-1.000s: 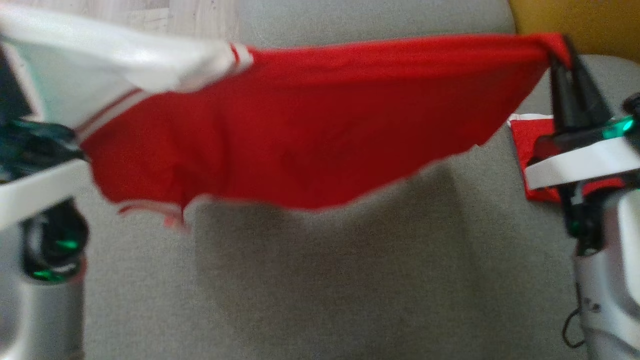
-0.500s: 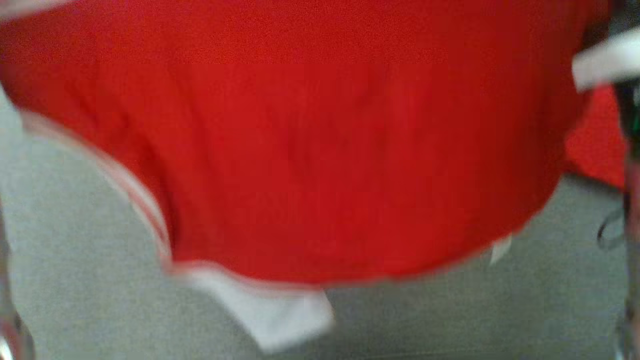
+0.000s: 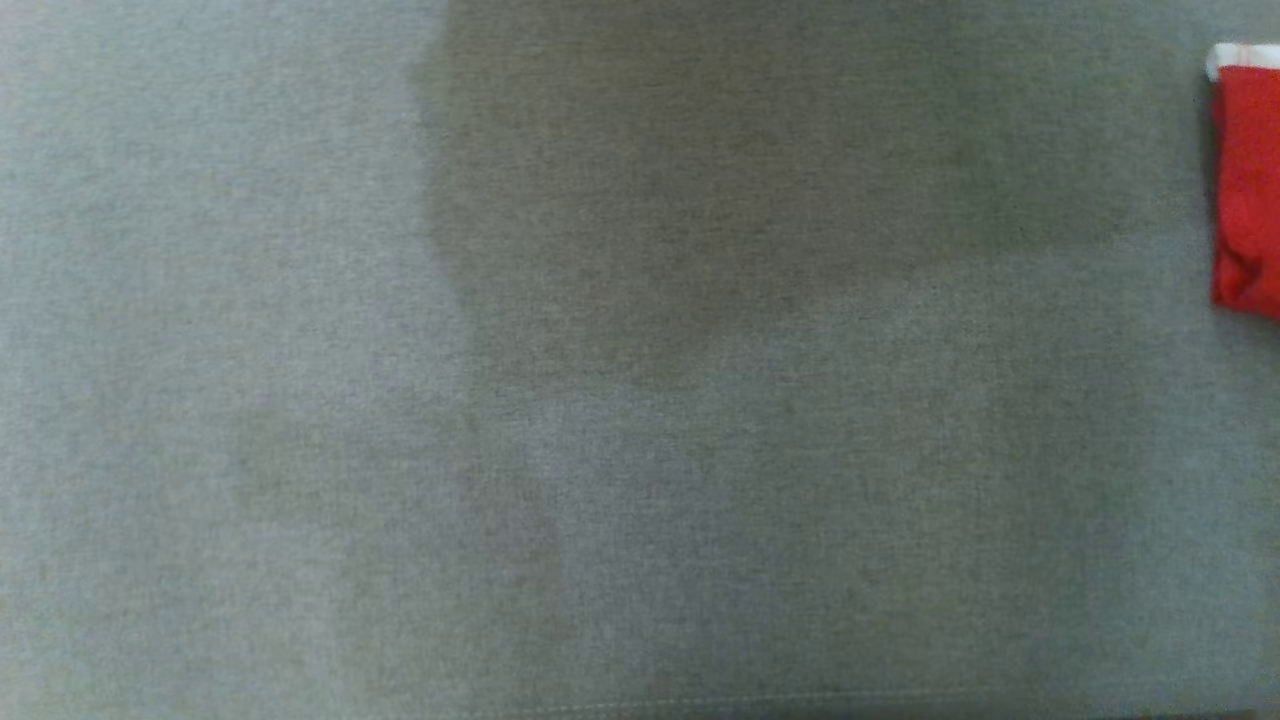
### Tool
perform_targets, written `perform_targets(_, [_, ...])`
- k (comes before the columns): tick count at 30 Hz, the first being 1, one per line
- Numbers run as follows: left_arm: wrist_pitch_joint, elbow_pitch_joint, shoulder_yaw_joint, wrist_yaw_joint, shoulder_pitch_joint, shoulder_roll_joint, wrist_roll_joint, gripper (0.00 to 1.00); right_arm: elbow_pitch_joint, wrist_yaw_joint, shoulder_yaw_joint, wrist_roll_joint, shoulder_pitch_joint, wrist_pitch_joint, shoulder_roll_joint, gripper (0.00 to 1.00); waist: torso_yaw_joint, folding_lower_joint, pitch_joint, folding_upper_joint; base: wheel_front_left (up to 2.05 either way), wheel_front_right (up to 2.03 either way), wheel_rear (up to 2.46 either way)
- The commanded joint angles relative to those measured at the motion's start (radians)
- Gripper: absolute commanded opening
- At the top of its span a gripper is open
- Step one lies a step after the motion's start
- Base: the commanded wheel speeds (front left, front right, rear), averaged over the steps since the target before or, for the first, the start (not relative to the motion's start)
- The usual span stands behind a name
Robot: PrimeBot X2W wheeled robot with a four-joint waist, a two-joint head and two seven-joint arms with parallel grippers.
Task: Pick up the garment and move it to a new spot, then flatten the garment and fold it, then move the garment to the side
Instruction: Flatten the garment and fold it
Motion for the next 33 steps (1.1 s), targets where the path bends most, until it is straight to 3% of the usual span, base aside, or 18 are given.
perform_targets(1, [-0.010, 0.000, -0.012, -0.010, -0.019, 0.053, 0.014, 0.00, 0.024, -0.002, -0.015, -0.017, -0.001, -0.026, 0.015, 0.00, 0.012, -0.0002, -0.007, 0.0001, 0.00, 0.00, 0.00])
perform_targets(8, [-0.032, 0.063, -0.132, -0.027, 0.153, 0.046, 0.019, 0.00, 0.254, -0.002, 0.031, -0.035, 0.124, -0.078, 0.026, 0.00, 0.041, -0.0002, -0.040, 0.0001, 0.00, 0.00, 0.00])
perform_targets(18, [-0.035, -0.126, -0.333, -0.027, 0.616, 0.140, 0.061, 0.00, 0.465, -0.002, 0.202, 0.063, 0.315, -0.022, 0.004, 0.00, 0.065, -0.0002, -0.119, 0.0001, 0.00, 0.00, 0.00])
perform_targets(26, [-0.033, -0.241, -0.424, -0.027, 0.896, 0.234, 0.080, 0.00, 0.477, -0.002, 0.407, 0.221, 0.444, 0.092, -0.027, 0.00, 0.071, -0.0002, -0.228, 0.0001, 0.00, 0.00, 0.00])
perform_targets(33, [0.055, -0.350, -0.513, -0.027, 1.059, 0.334, 0.051, 0.00, 0.323, -0.002, 0.625, 0.461, 0.601, 0.265, -0.109, 0.00, 0.073, -0.0002, -0.336, 0.0001, 0.00, 0.00, 0.00])
